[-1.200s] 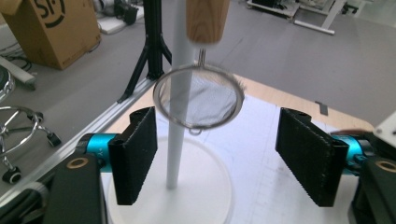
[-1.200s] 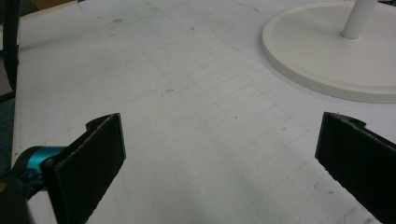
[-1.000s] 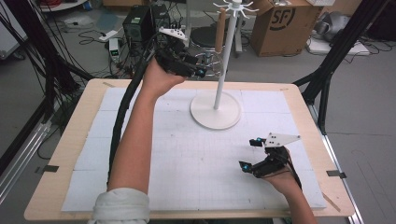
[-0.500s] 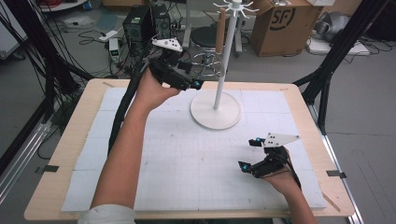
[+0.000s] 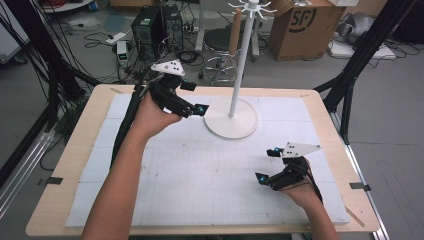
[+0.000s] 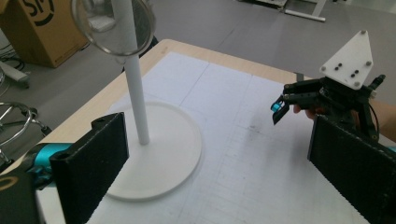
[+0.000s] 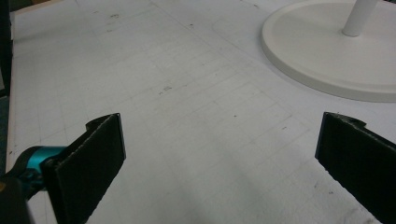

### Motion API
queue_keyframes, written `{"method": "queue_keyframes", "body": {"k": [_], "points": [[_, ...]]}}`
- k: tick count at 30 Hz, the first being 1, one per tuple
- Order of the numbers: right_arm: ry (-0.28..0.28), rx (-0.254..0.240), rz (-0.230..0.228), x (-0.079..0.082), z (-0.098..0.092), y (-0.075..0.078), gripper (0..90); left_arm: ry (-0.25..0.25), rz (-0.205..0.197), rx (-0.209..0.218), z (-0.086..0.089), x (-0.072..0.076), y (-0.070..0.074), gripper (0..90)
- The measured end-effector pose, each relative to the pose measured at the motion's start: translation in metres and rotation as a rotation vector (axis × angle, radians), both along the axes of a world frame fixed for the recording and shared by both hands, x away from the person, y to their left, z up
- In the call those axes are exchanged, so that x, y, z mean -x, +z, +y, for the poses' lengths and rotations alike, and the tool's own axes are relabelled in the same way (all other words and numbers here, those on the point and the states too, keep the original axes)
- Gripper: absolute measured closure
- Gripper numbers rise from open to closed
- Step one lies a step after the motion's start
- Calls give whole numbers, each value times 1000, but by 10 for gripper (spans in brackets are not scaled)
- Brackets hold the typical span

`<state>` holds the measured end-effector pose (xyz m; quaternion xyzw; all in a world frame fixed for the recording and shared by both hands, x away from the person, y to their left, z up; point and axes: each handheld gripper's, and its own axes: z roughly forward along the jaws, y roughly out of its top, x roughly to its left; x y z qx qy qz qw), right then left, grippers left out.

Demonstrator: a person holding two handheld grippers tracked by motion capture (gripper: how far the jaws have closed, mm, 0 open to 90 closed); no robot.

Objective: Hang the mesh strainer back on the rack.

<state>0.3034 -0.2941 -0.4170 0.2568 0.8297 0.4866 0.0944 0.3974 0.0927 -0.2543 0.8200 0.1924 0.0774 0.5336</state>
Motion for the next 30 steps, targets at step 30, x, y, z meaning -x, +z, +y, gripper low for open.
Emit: {"method": "queue_keyframes", "body": {"k": [30], "points": [[-3, 22, 3, 0, 3, -2, 5, 25, -30, 36, 39, 72, -56, 16]]}}
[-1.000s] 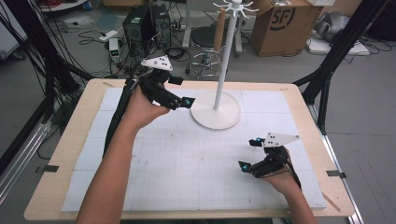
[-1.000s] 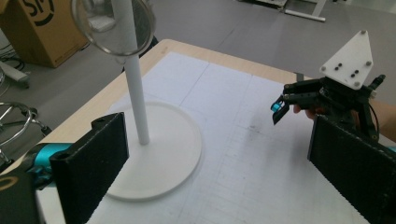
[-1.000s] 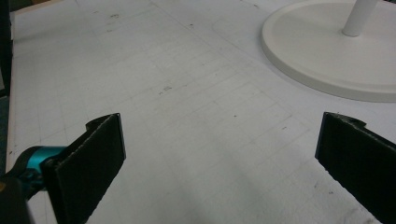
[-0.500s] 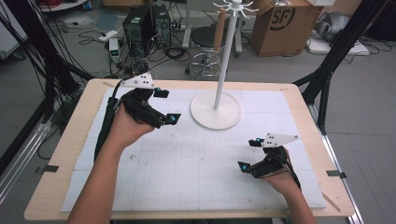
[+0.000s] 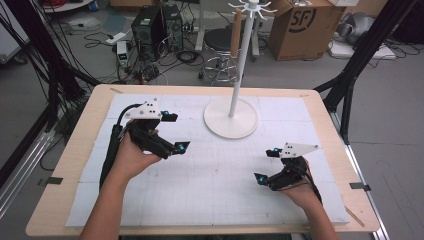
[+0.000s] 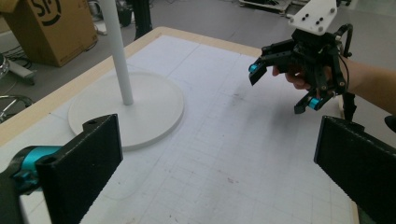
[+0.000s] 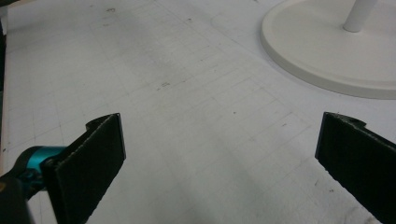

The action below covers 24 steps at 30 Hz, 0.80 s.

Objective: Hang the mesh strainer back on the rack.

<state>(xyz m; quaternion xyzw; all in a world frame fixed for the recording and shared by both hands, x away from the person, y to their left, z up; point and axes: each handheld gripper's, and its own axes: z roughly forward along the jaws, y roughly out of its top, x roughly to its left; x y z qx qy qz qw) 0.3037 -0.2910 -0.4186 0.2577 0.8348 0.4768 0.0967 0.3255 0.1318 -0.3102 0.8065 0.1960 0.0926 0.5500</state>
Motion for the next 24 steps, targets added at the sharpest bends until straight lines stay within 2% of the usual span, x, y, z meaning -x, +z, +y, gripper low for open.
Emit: {"method": "queue_keyframes", "body": {"k": [2, 9, 17, 18, 20, 24], "points": [[-2, -3, -1, 0, 0, 0, 5, 2, -6, -8, 2, 4, -6, 16], [2, 2, 2, -2, 1, -1, 5, 9, 19, 5, 6, 13, -27, 16], [2, 0, 2, -2, 0, -1, 5, 22, 11, 6, 4, 18, -41, 16], [2, -1, 2, -2, -1, -1, 5, 22, 22, 21, 4, 19, -45, 16], [-3, -4, 5, -2, -2, -1, 5, 29, 27, 6, 5, 20, -50, 16], [-1, -3, 3, -3, -2, -1, 5, 35, 35, 11, 8, 22, -56, 16]]}}
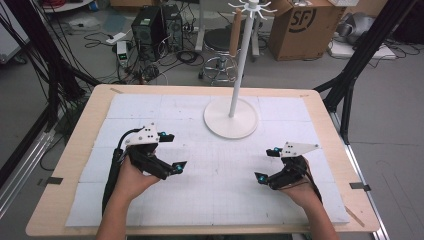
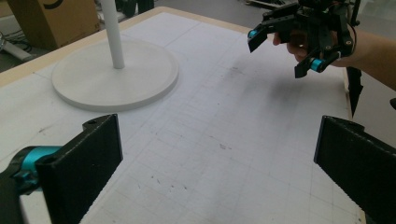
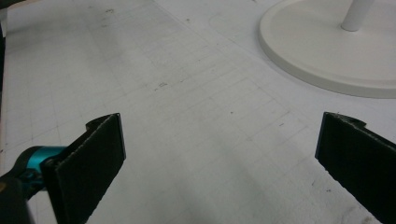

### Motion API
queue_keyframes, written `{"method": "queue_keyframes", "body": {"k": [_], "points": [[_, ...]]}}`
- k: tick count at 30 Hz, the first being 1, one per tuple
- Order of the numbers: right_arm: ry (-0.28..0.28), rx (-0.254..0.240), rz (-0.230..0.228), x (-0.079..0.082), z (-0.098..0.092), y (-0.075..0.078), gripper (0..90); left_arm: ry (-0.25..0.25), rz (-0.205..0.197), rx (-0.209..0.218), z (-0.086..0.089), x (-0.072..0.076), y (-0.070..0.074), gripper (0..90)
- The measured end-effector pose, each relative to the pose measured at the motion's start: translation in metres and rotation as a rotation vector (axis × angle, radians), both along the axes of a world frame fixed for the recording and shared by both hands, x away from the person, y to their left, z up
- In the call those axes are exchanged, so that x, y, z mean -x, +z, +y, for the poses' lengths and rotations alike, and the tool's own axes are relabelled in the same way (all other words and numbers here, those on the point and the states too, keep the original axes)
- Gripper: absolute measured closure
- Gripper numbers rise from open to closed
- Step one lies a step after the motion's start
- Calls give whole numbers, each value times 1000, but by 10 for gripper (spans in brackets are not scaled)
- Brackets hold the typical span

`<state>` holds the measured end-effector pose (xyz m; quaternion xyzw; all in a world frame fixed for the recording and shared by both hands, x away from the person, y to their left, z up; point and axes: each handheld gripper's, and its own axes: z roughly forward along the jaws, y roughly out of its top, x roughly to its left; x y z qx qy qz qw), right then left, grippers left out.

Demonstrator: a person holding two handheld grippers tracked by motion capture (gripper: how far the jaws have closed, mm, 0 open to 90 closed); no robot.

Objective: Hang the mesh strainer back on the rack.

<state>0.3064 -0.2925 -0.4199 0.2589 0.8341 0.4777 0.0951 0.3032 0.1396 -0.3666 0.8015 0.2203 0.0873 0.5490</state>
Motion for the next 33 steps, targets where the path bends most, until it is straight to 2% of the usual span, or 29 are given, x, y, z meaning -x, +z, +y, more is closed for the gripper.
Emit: {"method": "queue_keyframes", "body": {"k": [12, 33], "points": [[7, -3, 4, 0, 2, -1, 5, 8, -4, -20, 2, 2, -3, 16], [8, -3, 4, -1, 2, -1, 5, 26, 6, -7, 8, 1, -6, 16]]}}
